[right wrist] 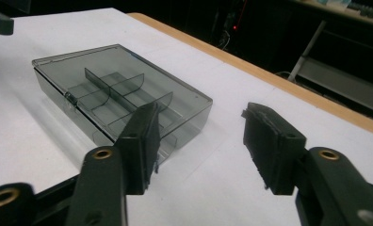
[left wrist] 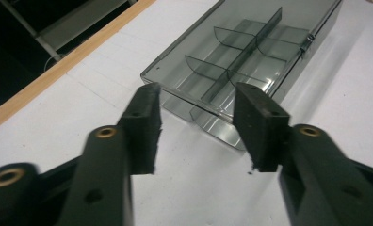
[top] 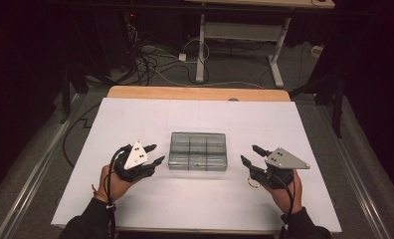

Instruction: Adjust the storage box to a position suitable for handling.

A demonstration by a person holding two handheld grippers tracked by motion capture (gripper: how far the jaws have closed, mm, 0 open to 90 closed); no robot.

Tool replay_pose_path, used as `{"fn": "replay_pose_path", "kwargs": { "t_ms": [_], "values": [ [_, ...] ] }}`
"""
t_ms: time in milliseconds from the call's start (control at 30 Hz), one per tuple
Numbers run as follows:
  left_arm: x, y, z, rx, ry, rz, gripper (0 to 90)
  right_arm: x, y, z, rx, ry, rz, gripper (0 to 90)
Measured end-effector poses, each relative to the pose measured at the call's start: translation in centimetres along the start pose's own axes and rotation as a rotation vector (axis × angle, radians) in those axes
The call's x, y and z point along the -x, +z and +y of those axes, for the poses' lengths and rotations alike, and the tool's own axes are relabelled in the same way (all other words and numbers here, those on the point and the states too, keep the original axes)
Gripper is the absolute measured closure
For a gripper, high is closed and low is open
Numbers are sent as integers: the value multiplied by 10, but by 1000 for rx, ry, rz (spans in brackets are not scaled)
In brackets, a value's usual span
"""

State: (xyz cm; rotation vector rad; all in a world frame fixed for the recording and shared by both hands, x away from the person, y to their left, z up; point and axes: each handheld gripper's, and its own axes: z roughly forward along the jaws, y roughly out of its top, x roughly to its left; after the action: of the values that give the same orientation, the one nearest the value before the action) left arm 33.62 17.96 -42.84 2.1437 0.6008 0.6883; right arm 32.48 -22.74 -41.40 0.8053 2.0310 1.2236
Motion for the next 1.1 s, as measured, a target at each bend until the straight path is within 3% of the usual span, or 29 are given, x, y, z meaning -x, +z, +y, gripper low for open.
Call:
{"fn": "replay_pose_path", "kwargs": {
  "t_ms": [67, 100, 400, 733, 933, 1000, 1100],
  "values": [
    [4, -2, 0, 5, 23, 24, 424, -1, -4, -1, 13, -14, -5, 427],
    [6, -3, 0, 11, 23, 32, 356, -2, -7, -2, 19, -25, -13, 393],
    [11, -12, -15, 18, -8, 76, 233, -4, -24, -12, 40, -26, -34, 335],
    [14, -28, -42, 5, -58, 95, 231, -10, -36, -24, 37, -41, -27, 307],
    [14, -33, -59, -27, -100, 91, 231, -10, -42, -33, 27, -26, -37, 262],
    [15, -35, -64, -31, -102, 90, 231, -9, -44, -37, 25, 2, -37, 254],
    [17, -38, -72, -43, -110, 88, 231, -10, -44, -40, 16, -3, -37, 254]
  ]
}}
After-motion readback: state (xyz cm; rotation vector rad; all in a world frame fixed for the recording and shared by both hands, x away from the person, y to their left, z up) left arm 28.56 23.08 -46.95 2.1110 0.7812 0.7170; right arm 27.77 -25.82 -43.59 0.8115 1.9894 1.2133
